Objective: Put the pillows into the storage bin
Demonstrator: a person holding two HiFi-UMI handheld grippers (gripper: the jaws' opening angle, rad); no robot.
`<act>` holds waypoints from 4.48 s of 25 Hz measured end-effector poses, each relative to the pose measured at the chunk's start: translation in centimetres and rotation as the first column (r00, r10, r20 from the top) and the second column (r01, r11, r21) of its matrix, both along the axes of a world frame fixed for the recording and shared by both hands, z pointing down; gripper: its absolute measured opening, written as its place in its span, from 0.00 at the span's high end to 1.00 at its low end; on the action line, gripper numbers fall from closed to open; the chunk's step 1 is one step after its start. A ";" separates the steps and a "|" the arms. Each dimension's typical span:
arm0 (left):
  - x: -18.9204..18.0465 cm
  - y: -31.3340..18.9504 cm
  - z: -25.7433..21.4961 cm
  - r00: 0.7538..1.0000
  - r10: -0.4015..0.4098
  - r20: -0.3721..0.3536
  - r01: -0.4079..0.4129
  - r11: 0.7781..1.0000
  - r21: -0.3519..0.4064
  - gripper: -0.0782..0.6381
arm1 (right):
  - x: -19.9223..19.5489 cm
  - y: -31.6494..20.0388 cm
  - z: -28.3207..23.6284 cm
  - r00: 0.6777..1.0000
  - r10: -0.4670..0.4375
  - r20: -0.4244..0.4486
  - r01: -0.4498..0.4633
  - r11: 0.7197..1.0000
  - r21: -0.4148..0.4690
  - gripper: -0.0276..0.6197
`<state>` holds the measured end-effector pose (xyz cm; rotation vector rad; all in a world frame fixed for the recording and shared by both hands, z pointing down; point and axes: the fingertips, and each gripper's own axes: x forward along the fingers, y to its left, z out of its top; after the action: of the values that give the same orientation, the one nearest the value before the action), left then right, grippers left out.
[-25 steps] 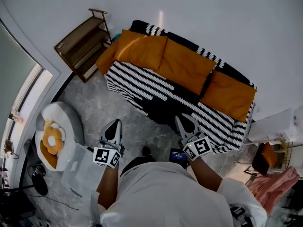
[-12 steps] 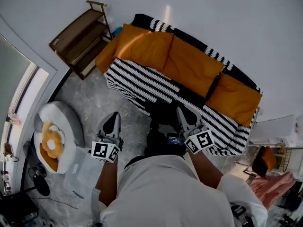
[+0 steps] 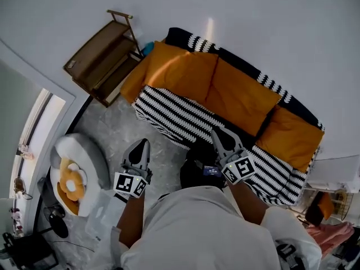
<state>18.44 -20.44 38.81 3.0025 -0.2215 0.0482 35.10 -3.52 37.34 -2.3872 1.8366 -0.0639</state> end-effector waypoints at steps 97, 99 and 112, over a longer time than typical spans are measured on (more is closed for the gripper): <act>44.5 -43.1 37.9 0.799 0.218 0.560 -0.013 0.938 -0.347 0.87 | 41.7 -22.9 42.3 0.715 0.499 0.490 -0.267 0.842 -0.469 0.91; 43.6 -43.4 36.6 0.815 0.206 0.541 -0.007 0.938 -0.347 0.87 | 41.7 -23.4 40.8 0.734 0.481 0.479 -0.271 0.854 -0.444 0.91; 35.9 -39.3 22.9 0.890 0.100 0.444 0.028 0.962 -0.273 0.87 | 39.5 -22.2 26.4 0.850 0.341 0.402 -0.222 0.923 -0.314 0.91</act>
<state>54.37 -59.78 61.72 2.6710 -0.1837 0.7311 74.65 -25.71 63.77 -2.4988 1.3139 -0.8017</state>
